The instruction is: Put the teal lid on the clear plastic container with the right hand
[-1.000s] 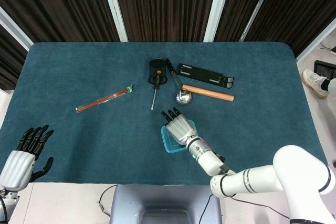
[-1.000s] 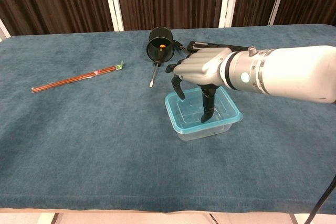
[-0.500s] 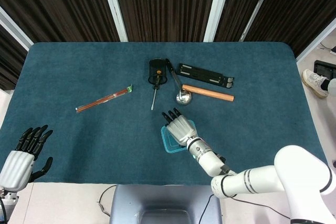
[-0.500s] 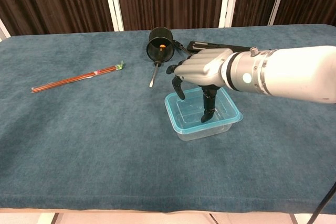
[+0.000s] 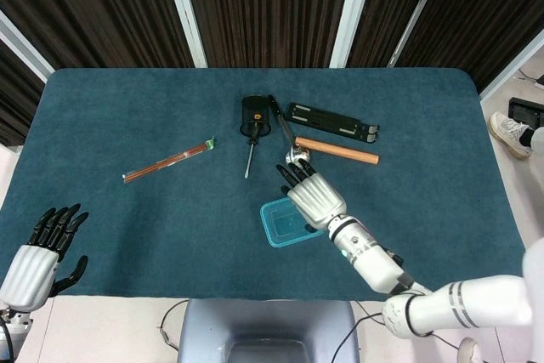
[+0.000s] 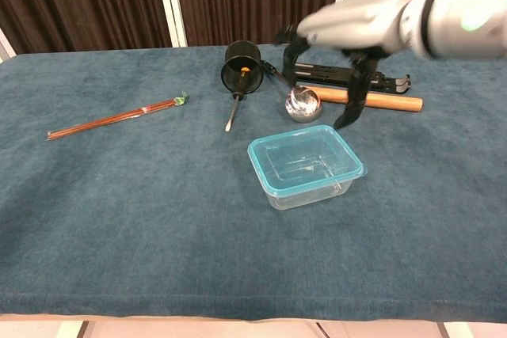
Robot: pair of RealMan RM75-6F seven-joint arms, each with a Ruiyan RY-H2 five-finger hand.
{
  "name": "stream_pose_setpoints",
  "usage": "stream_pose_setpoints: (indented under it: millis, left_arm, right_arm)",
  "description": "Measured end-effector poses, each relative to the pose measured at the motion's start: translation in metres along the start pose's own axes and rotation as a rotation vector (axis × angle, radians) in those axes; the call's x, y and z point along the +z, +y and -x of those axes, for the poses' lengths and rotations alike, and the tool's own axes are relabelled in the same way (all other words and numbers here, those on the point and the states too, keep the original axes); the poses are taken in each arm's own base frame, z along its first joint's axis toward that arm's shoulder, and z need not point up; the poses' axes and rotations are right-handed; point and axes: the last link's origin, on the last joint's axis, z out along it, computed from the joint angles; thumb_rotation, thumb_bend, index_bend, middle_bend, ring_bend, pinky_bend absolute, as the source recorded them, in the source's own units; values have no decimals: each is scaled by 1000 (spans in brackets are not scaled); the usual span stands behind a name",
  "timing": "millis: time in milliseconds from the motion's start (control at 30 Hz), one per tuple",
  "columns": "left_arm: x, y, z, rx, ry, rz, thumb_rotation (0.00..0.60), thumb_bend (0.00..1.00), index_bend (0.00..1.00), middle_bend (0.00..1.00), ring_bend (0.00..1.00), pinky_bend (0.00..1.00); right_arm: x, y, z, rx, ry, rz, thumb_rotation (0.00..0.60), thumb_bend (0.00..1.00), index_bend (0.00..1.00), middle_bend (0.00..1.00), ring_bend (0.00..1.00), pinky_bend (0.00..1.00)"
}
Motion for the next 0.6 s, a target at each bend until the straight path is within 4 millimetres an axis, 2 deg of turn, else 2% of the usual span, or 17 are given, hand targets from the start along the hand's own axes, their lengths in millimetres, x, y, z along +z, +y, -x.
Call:
stream_pose_setpoints:
  millis: [133, 267, 367, 600]
  left_arm:
    - [-1, 1, -1, -2, 5, 2, 600, 442, 0, 0, 0, 17]
    - [-2, 0, -1, -3, 7, 0, 600, 441, 0, 0, 0, 17]
    - [-2, 1, 0, 1, 4, 1, 600, 441, 0, 0, 0, 17]
    - [-3, 5, 2, 15, -2, 9, 600, 442, 0, 0, 0, 17]
  right_arm:
    - [-28, 22, -8, 14, 55, 29, 600, 231, 287, 46, 28, 149]
    - [-66, 44, 5, 27, 91, 74, 600, 231, 98, 8, 18, 148]
    - [-103, 64, 26, 64, 107, 149, 600, 232, 10, 0, 1, 128]
    - [-200, 115, 93, 207, 139, 430, 600, 232, 0, 0, 0, 11]
